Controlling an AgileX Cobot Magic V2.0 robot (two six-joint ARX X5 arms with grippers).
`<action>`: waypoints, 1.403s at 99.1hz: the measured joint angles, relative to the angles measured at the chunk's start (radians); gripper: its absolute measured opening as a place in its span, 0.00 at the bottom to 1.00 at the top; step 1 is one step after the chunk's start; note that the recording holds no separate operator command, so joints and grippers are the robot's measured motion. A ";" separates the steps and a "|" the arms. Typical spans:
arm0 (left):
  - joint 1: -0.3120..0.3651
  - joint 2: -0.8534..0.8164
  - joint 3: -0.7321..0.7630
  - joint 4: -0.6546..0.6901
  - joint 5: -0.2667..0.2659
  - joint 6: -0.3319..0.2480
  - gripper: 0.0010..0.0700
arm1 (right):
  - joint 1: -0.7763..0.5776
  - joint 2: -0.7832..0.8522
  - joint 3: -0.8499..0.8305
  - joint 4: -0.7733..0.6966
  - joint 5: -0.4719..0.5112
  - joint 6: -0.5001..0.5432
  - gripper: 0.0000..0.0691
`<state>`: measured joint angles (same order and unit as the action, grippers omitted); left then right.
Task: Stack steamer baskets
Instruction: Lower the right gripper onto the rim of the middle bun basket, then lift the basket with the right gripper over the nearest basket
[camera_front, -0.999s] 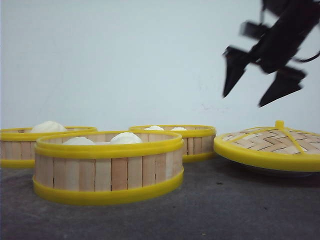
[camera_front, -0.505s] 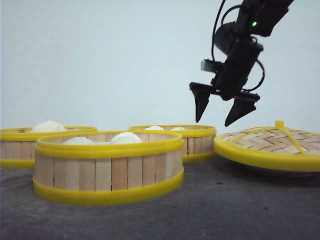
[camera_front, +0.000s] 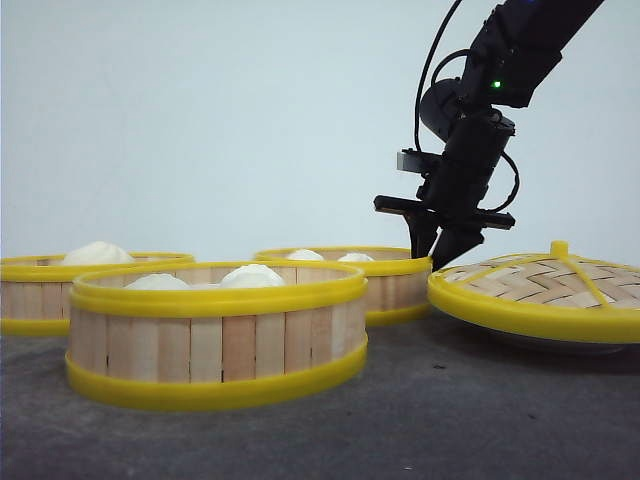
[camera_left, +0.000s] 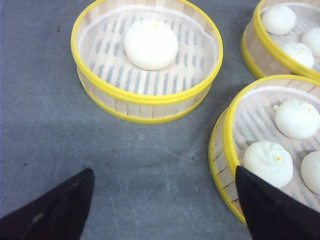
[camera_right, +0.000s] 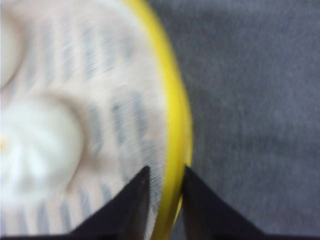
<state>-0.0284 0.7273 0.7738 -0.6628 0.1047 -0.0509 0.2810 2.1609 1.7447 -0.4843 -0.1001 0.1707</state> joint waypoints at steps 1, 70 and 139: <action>0.000 0.000 0.000 0.000 0.000 0.000 0.78 | 0.000 0.000 0.000 0.002 0.000 0.002 0.09; 0.000 0.000 0.000 0.000 0.000 0.006 0.78 | 0.035 0.013 0.335 -0.317 -0.008 0.036 0.05; 0.000 0.000 0.000 0.000 0.000 0.022 0.78 | 0.092 -0.061 0.484 -0.575 0.130 0.054 0.05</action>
<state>-0.0284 0.7273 0.7738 -0.6628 0.1043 -0.0288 0.3729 2.1002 2.2284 -1.0595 0.0303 0.2249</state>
